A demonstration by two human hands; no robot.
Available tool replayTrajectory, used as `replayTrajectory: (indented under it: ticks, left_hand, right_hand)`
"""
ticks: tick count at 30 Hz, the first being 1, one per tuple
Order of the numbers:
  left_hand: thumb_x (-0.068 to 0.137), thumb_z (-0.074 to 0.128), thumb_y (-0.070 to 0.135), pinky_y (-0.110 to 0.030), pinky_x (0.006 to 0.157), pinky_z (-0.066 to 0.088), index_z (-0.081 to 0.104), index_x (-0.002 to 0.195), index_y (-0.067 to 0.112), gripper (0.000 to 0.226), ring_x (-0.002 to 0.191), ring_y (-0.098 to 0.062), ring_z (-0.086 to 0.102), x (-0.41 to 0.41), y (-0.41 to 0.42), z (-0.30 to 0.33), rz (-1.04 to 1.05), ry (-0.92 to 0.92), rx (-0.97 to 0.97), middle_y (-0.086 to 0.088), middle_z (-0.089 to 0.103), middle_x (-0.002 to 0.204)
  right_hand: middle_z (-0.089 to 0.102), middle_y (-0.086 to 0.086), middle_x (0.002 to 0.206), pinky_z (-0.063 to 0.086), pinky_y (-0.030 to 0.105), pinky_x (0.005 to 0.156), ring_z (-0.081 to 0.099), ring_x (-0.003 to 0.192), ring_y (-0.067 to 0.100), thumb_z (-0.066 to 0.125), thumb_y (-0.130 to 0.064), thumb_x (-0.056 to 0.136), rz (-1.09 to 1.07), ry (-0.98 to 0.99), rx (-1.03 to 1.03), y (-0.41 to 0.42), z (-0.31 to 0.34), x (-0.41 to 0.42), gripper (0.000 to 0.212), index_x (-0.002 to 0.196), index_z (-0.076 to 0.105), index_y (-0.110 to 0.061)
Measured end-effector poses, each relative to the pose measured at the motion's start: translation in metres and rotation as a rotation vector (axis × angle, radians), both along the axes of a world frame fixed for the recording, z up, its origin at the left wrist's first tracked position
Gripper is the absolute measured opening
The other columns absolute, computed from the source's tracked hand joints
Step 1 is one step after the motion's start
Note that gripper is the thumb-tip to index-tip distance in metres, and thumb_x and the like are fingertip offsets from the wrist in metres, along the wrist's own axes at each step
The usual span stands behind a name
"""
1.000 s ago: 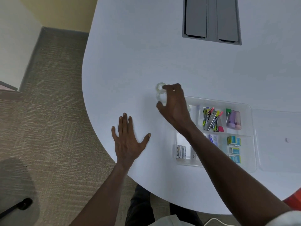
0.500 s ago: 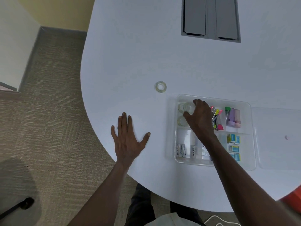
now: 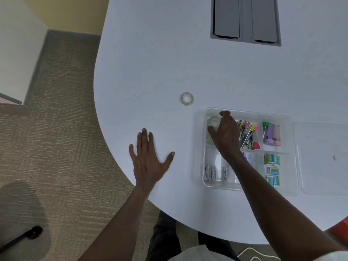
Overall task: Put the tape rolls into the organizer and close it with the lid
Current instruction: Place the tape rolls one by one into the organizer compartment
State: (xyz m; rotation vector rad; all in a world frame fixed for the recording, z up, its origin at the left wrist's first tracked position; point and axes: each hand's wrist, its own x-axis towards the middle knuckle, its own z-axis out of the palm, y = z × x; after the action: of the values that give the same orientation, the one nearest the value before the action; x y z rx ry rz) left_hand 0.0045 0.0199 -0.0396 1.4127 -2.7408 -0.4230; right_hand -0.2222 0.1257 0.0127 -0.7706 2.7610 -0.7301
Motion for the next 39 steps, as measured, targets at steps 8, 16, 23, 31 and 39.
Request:
replayTrajectory:
  ticks: [8,16,23,31,39]
  left_hand:
    - [0.085,0.041,0.081,-0.053,0.124,0.017,0.027,0.156,0.011,0.101,0.157,-0.019,0.013,-0.0002,0.0005,0.0001,-0.002,-0.004,-0.01,-0.006,0.011,0.169]
    - [0.085,0.04,0.081,-0.053,0.124,0.017,0.027,0.156,0.011,0.101,0.157,-0.019,0.013,0.0002,0.0003,0.0,-0.003,0.003,0.001,-0.007,0.011,0.169]
    - [0.085,0.039,0.081,-0.053,0.124,0.016,0.026,0.156,0.011,0.101,0.157,-0.019,0.012,-0.0001,-0.0001,0.0005,-0.006,-0.001,0.002,-0.007,0.01,0.169]
    - [0.085,0.04,0.081,-0.053,0.124,0.016,0.027,0.156,0.011,0.101,0.157,-0.019,0.013,0.0002,0.0002,0.0006,-0.003,0.008,0.0,-0.007,0.011,0.169]
    - [0.085,0.039,0.082,-0.053,0.124,0.016,0.027,0.156,0.011,0.101,0.157,-0.019,0.013,0.0008,0.0002,0.0003,-0.003,0.005,0.002,-0.006,0.011,0.169]
  right_hand:
    - [0.054,0.014,0.114,0.036,0.03,0.081,0.052,0.104,0.033,0.065,-0.014,0.081,0.016,0.028,-0.043,0.0009,-0.0052,0.0026,0.049,0.124,0.041,-0.008]
    - [0.057,0.016,0.114,0.044,0.037,0.087,0.055,0.105,0.035,0.071,-0.012,0.078,0.02,0.014,-0.048,0.0013,-0.0065,0.0041,0.056,0.124,0.038,-0.008]
    - [0.06,0.016,0.101,0.048,0.04,0.081,0.057,0.094,0.035,0.068,-0.01,0.076,0.011,0.062,-0.031,-0.0029,-0.0088,0.0033,0.052,0.119,0.04,-0.007]
    - [0.06,0.015,0.104,0.047,0.04,0.082,0.057,0.096,0.035,0.071,-0.013,0.079,0.029,0.053,-0.019,-0.0018,-0.0094,0.002,0.052,0.119,0.04,-0.007]
    - [0.051,0.018,0.117,0.043,0.038,0.086,0.052,0.106,0.035,0.073,-0.013,0.078,0.033,-0.004,-0.024,0.0031,-0.0028,0.0047,0.061,0.126,0.037,-0.004]
